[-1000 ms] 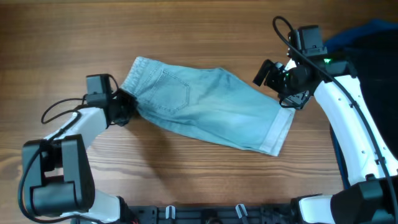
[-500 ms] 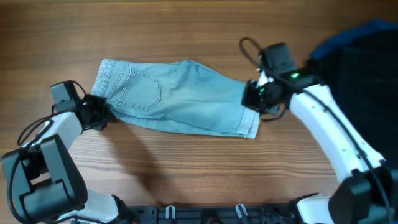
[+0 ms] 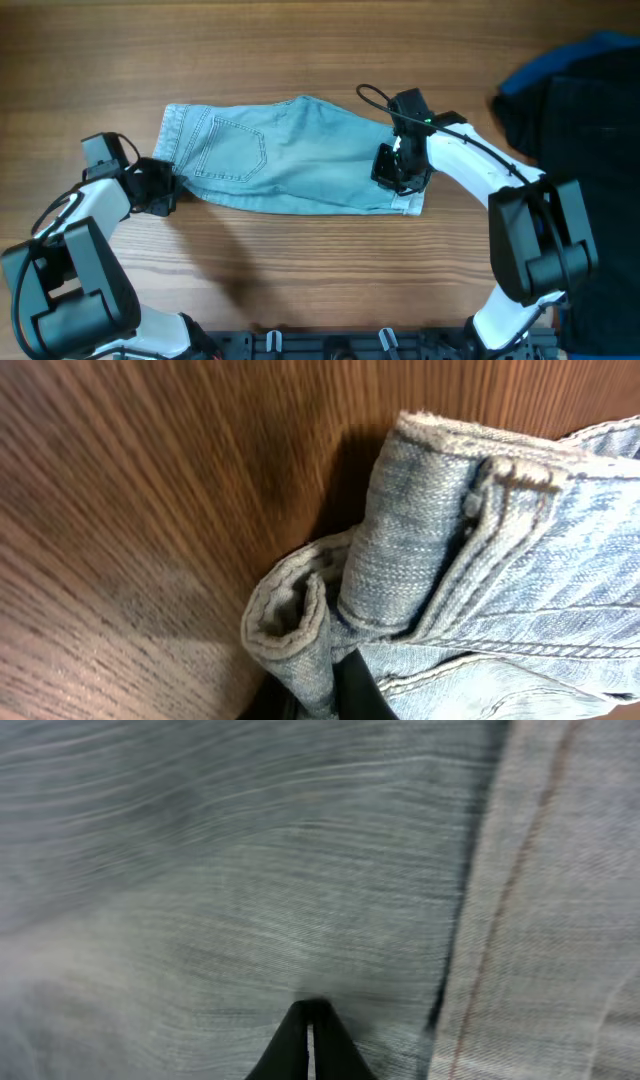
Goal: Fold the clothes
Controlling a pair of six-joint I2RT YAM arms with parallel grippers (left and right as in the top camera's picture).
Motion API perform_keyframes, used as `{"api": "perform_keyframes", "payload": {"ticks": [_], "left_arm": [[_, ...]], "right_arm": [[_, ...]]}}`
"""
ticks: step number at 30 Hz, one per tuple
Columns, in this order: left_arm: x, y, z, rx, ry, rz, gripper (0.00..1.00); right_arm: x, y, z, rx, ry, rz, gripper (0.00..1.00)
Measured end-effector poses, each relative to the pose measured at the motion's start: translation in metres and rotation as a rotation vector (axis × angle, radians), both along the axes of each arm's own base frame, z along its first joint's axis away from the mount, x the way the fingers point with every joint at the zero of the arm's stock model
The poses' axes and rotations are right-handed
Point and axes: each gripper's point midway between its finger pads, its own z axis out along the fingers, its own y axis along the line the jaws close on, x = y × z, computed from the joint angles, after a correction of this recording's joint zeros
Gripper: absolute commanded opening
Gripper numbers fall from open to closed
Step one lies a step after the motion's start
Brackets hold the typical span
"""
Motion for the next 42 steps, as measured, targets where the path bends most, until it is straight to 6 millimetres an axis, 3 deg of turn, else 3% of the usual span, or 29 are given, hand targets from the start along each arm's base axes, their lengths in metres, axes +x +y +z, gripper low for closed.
{"api": "perform_keyframes", "payload": {"ticks": [3, 7, 17, 20, 25, 28, 31, 33, 34, 35, 37, 40, 42], "left_arm": [[-0.001, -0.006, 0.000, 0.002, 0.007, -0.017, 0.04], [0.000, -0.019, 0.000, 0.000, 0.011, -0.054, 0.04], [-0.014, -0.032, -0.001, -0.063, 0.073, -0.068, 0.04], [-0.026, -0.047, 0.000, -0.129, 0.116, -0.088, 0.04], [-0.037, -0.064, 0.001, -0.172, 0.164, -0.122, 0.04], [-0.040, -0.075, 0.000, -0.171, 0.178, -0.155, 0.04], [-0.044, -0.095, 0.001, -0.161, 0.188, -0.223, 0.06], [-0.047, -0.102, 0.003, -0.146, 0.186, -0.255, 0.15], [-0.049, -0.102, 0.004, -0.130, 0.182, -0.268, 0.31], [-0.050, -0.103, 0.005, -0.121, 0.177, -0.276, 0.60], [-0.052, -0.096, 0.014, -0.050, 0.149, -0.300, 0.68], [-0.051, -0.089, 0.029, 0.020, 0.095, -0.317, 0.68], [-0.051, -0.085, 0.041, 0.057, 0.054, -0.335, 0.66]], "right_arm": [[0.004, -0.014, -0.002, -0.007, 0.008, -0.035, 0.04], [0.010, -0.049, -0.004, -0.016, 0.026, -0.107, 0.04], [0.016, -0.066, -0.008, -0.038, 0.021, -0.144, 0.04], [0.033, -0.082, -0.007, -0.032, -0.034, -0.197, 0.04], [0.053, -0.094, -0.006, -0.039, -0.112, -0.220, 0.08], [0.055, -0.100, -0.005, -0.071, -0.116, -0.218, 0.08], [0.048, -0.110, 0.003, -0.120, -0.042, -0.221, 0.18], [0.051, -0.112, 0.012, -0.133, -0.036, -0.211, 0.30], [0.056, -0.112, 0.019, -0.137, -0.046, -0.205, 0.36], [0.062, -0.113, 0.026, -0.139, -0.062, -0.200, 0.50], [0.067, -0.113, 0.031, -0.141, -0.078, -0.191, 0.67], [0.062, -0.114, 0.031, -0.149, -0.061, -0.175, 0.63], [0.061, -0.114, 0.031, -0.150, -0.058, -0.160, 0.47]]}}
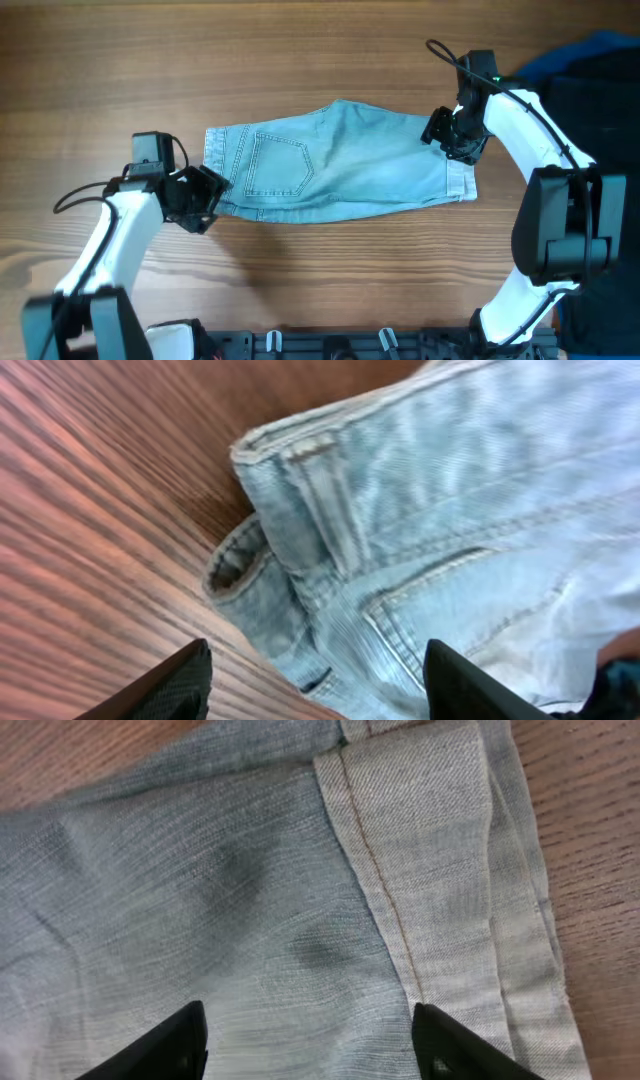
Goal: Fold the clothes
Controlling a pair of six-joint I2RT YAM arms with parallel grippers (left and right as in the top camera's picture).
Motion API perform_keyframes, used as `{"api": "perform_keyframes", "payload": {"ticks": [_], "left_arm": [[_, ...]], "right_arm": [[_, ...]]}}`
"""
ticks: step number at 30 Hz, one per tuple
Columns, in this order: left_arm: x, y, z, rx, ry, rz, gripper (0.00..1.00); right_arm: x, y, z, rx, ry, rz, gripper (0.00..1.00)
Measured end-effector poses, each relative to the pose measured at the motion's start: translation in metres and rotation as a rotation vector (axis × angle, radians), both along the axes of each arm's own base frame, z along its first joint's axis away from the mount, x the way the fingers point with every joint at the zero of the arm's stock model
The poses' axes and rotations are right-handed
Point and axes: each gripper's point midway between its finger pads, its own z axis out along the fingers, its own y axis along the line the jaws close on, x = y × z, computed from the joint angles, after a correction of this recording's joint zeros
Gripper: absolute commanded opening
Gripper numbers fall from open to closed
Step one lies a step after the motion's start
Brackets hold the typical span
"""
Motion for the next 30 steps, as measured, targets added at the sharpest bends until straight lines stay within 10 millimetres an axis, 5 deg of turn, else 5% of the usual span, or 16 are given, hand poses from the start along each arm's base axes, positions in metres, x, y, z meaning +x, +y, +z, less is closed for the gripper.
{"api": "perform_keyframes", "payload": {"ticks": [3, 4, 5, 11, 14, 19, 30], "left_arm": [[0.004, 0.003, 0.022, 0.032, -0.096, -0.024, 0.41], [0.010, 0.005, 0.036, 0.052, -0.169, -0.036, 0.17], [0.017, 0.005, 0.045, 0.063, -0.221, -0.041, 0.04], [0.067, -0.027, 0.069, 0.099, -0.482, -0.193, 0.04], [0.074, -0.046, 0.053, 0.147, -0.426, -0.341, 0.04], [0.106, -0.044, 0.054, 0.298, -0.343, -0.499, 0.04], [0.110, -0.035, -0.022, 0.399, -0.146, -0.623, 0.04]], "right_arm": [[-0.001, 0.000, 0.000, -0.002, 0.004, 0.022, 0.22], [-0.001, 0.000, 0.000, -0.002, 0.003, 0.032, 0.13], [-0.001, 0.001, 0.000, 0.001, 0.002, 0.036, 0.11], [-0.001, 0.004, 0.000, 0.019, 0.002, 0.028, 0.08], [-0.005, 0.004, 0.000, 0.024, 0.016, 0.029, 0.08], [-0.005, 0.005, 0.000, 0.029, 0.017, 0.029, 0.09], [-0.005, 0.006, 0.000, 0.032, 0.019, 0.030, 0.06]]}}
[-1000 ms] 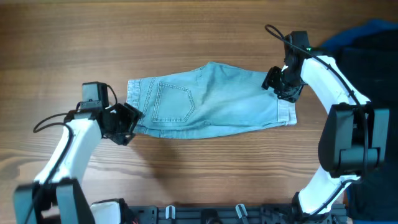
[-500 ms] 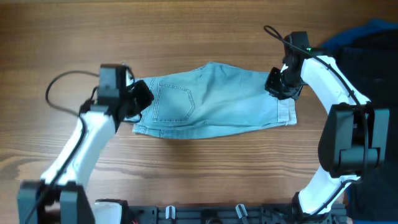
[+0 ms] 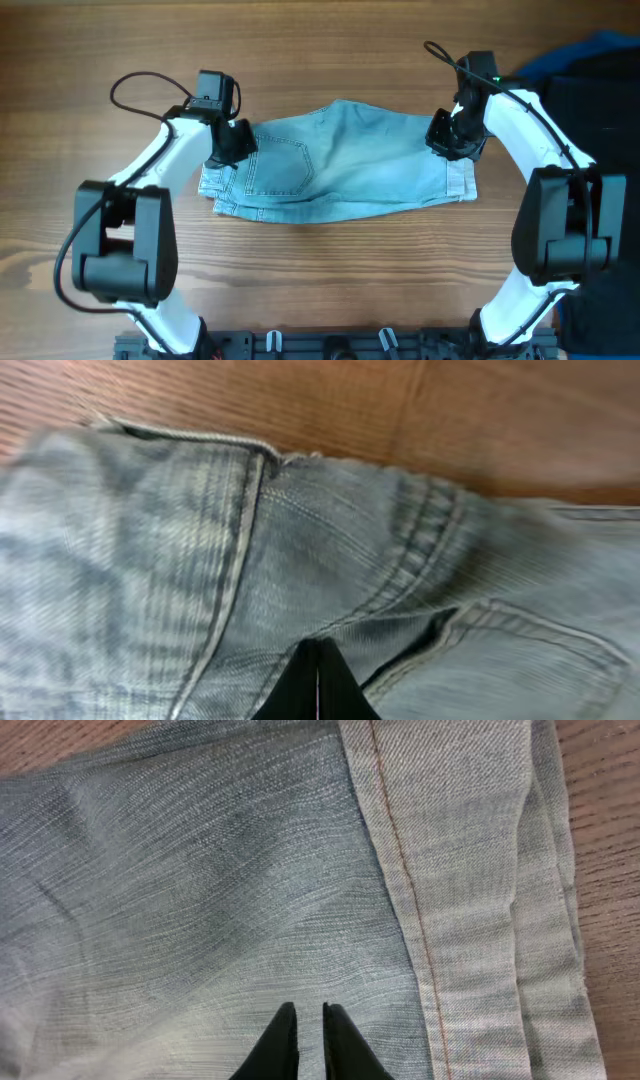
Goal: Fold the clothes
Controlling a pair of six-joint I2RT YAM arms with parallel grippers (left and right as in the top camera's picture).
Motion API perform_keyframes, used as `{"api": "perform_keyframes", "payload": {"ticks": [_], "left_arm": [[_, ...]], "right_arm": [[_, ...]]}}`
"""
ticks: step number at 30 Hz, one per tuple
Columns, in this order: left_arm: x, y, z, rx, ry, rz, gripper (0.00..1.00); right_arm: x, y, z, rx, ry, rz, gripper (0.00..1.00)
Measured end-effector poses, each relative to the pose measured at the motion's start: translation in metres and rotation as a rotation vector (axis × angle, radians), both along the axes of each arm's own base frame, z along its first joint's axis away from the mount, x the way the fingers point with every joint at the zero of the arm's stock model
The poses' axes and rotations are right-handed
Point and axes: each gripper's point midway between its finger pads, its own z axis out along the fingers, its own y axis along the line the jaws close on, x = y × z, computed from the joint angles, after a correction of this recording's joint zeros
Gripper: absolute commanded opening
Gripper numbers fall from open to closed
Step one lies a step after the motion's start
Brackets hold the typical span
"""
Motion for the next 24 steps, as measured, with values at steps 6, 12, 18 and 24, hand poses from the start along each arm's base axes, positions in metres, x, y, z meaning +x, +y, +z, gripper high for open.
{"api": "perform_keyframes", "payload": {"ticks": [6, 12, 18, 24], "left_arm": [[0.008, -0.002, -0.014, 0.006, 0.008, -0.007, 0.04], [0.026, 0.016, -0.013, 0.026, -0.046, 0.040, 0.04], [0.030, 0.071, -0.013, 0.046, -0.048, 0.172, 0.04], [0.030, 0.076, -0.013, 0.053, -0.049, 0.184, 0.04]], "right_arm": [[0.000, 0.000, -0.011, 0.001, -0.016, 0.000, 0.06], [-0.010, 0.000, -0.028, 0.000, -0.008, -0.001, 0.05], [-0.007, 0.000, -0.031, 0.001, -0.014, -0.001, 0.04], [-0.008, -0.001, -0.038, 0.003, 0.002, -0.007, 0.04]]}}
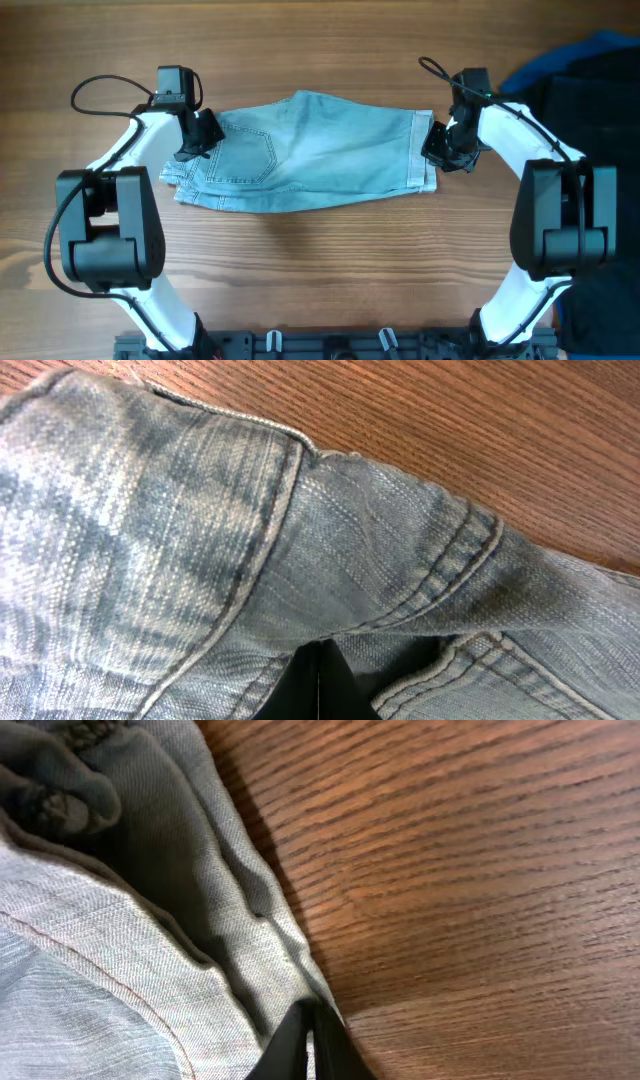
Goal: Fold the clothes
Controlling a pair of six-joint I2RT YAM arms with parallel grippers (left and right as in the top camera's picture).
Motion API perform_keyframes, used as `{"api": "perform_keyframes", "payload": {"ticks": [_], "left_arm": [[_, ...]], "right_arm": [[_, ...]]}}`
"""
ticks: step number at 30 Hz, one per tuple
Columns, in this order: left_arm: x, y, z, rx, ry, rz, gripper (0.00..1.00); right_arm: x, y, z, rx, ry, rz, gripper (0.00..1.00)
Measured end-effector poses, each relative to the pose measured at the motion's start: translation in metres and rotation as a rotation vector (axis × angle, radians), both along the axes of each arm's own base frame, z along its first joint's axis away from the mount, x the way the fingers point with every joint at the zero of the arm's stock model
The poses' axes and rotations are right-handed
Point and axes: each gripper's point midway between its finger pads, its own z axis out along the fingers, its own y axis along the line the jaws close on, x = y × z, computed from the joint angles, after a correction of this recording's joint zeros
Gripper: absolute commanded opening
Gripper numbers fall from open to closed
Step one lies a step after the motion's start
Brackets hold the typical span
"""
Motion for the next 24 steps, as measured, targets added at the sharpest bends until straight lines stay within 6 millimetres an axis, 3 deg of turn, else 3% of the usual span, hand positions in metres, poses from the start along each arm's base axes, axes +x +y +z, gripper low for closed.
{"api": "perform_keyframes", "payload": {"ticks": [4, 6, 9, 12, 14, 16, 20, 24], "left_arm": [[0.000, 0.002, 0.000, 0.012, 0.001, 0.003, 0.04], [0.000, 0.004, 0.000, 0.021, 0.002, 0.007, 0.04], [0.000, 0.005, 0.000, 0.025, 0.003, 0.008, 0.04], [0.000, 0.005, 0.000, 0.024, 0.003, 0.011, 0.04], [0.000, 0.005, 0.000, 0.024, 0.003, 0.011, 0.04], [0.000, 0.005, 0.000, 0.024, 0.004, 0.011, 0.04], [-0.001, 0.005, 0.000, 0.024, 0.005, 0.011, 0.04], [-0.001, 0.006, 0.000, 0.031, 0.008, 0.013, 0.04]], "right_arm": [[-0.009, -0.007, 0.006, -0.041, 0.061, -0.017, 0.04], [-0.001, -0.005, 0.021, -0.032, 0.027, 0.015, 0.04], [0.012, 0.019, 0.051, 0.029, -0.079, 0.131, 0.04], [0.020, 0.048, 0.058, 0.067, -0.145, 0.225, 0.04], [0.021, 0.059, 0.056, 0.075, -0.154, 0.256, 0.04], [0.018, 0.073, 0.040, 0.086, -0.126, 0.290, 0.04], [0.006, 0.080, -0.001, 0.092, -0.017, 0.304, 0.04], [0.011, 0.075, -0.001, 0.085, -0.015, 0.273, 0.04]]}}
